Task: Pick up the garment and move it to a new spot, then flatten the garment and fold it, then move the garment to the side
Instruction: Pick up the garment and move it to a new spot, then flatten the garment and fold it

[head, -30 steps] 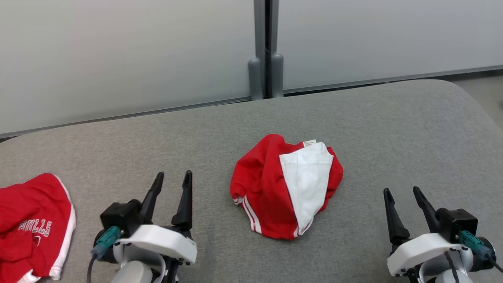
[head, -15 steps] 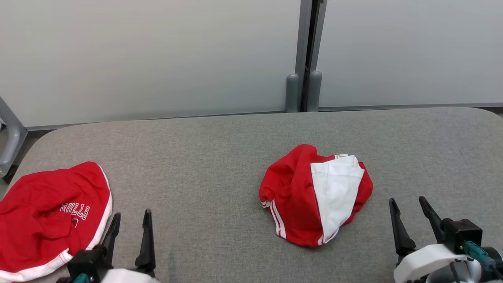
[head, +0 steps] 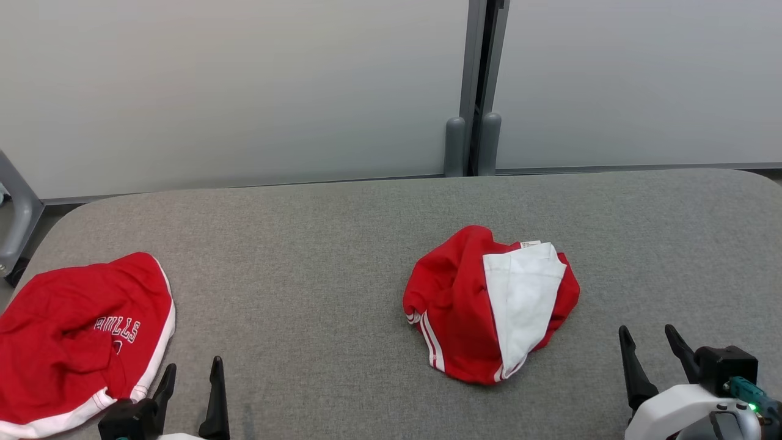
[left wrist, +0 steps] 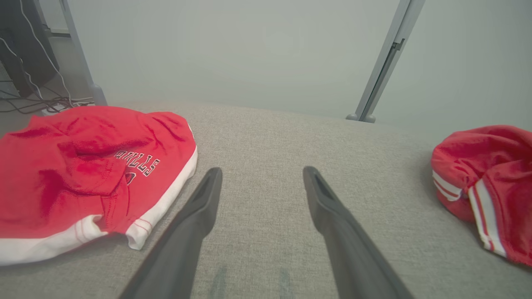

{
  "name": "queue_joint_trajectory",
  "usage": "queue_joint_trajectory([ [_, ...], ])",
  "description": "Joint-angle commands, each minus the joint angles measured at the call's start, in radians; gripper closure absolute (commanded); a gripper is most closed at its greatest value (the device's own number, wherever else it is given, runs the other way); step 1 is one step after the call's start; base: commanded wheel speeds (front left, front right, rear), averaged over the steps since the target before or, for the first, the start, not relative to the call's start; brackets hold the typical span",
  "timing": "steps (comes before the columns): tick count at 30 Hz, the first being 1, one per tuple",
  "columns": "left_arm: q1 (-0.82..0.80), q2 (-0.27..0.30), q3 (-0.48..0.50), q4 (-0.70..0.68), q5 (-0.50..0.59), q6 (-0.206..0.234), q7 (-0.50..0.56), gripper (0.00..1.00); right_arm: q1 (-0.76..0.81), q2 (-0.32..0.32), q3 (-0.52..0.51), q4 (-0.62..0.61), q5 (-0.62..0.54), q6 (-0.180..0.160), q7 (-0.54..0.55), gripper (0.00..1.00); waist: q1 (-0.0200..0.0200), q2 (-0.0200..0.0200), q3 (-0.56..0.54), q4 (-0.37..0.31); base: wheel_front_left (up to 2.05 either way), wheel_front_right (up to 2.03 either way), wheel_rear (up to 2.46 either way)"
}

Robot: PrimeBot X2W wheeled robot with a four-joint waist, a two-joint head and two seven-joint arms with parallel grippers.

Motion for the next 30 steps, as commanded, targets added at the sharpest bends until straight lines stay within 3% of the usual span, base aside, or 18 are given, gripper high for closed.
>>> queue_joint_trajectory([
  [1, 0.006, 0.009, 0.004, -0.013, -0.005, 0.007, 0.008, 0.0, 0.003, -0.007, 0.0, 0.006, 0.007, 0.0, -0.004, 0.0, 0.0, -0.0001, 0.001, -0.003, 0.0, 0.0, 0.0],
  [21, 0.032, 0.005, -0.03, -0.089, -0.018, 0.022, 0.065, 0.0, -0.014, -0.007, 0.029, 0.018, 0.027, 0.0, -0.016, 0.0, 0.0, -0.0001, 0.008, -0.025, 0.0, 0.0, 0.0],
  [30, -0.017, -0.012, -0.133, -0.071, -0.069, -0.095, 0.19, 0.0, -0.042, -0.007, 0.053, 0.029, 0.057, 0.0, -0.026, 0.0, 0.0, -0.0001, 0.038, -0.093, 0.0, 0.0, 0.0],
])
